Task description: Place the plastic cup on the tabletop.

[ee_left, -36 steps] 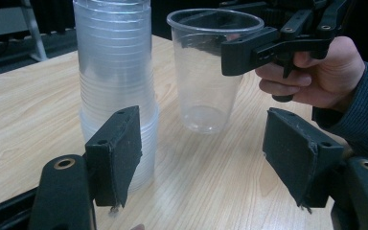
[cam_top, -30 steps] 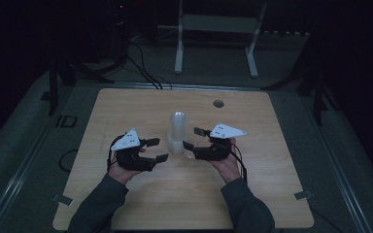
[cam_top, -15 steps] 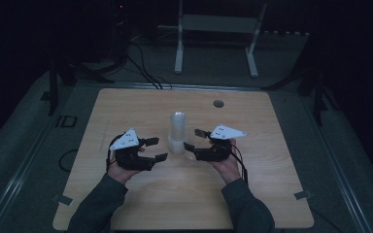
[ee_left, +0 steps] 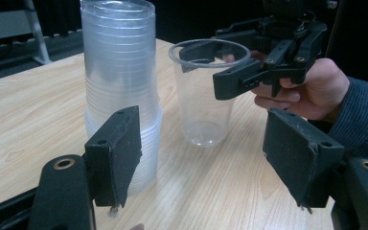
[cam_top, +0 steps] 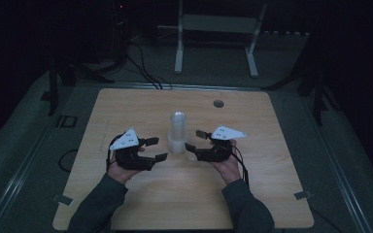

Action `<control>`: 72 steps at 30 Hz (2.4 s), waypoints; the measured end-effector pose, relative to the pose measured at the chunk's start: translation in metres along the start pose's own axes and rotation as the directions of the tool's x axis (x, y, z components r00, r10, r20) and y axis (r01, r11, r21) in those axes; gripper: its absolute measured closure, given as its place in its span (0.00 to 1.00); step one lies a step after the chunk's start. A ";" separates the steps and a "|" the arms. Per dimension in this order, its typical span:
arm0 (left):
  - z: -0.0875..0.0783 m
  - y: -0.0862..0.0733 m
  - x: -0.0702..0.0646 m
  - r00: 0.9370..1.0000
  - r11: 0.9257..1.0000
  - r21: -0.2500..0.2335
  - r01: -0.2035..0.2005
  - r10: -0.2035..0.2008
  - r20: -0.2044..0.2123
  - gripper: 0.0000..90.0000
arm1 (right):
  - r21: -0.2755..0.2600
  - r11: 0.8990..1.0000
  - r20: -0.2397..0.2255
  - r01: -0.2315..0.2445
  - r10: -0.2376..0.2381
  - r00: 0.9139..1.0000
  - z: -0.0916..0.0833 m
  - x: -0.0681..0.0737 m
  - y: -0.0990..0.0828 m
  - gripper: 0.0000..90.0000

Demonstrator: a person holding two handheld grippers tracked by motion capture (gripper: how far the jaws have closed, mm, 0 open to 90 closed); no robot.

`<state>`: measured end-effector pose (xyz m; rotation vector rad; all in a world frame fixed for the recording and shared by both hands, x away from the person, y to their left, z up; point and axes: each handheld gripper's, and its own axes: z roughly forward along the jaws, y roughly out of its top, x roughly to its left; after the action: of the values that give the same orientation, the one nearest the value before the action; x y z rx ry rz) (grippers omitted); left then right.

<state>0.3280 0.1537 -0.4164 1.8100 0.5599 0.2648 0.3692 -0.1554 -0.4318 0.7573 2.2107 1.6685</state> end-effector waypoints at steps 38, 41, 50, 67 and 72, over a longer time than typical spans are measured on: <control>0.003 -0.002 0.000 1.000 1.000 0.009 0.000 0.000 0.005 0.32 | 0.008 1.000 0.037 -0.005 0.005 0.999 0.002 -0.010 -0.022 0.32; 0.003 -0.002 0.000 1.000 1.000 0.007 0.001 -0.001 0.006 0.32 | 0.014 1.000 0.044 -0.011 0.011 0.999 0.002 -0.012 -0.025 0.32; 0.003 -0.002 0.000 1.000 1.000 0.009 0.002 -0.002 0.005 0.32 | 0.017 1.000 0.053 -0.015 0.014 0.999 0.004 -0.013 -0.030 0.32; 0.003 -0.002 0.000 1.000 1.000 0.008 0.001 -0.001 0.006 0.32 | 0.029 0.999 0.060 -0.015 0.013 0.998 0.008 -0.015 -0.036 0.32; 0.003 -0.002 0.000 1.000 1.000 0.009 0.000 0.000 0.007 0.32 | 0.034 0.999 0.062 -0.012 0.010 0.998 0.009 -0.016 -0.037 0.32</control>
<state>0.3286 0.1514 -0.4189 1.8191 0.5572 0.2563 0.3778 -0.1646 -0.4712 0.8197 2.2025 1.5935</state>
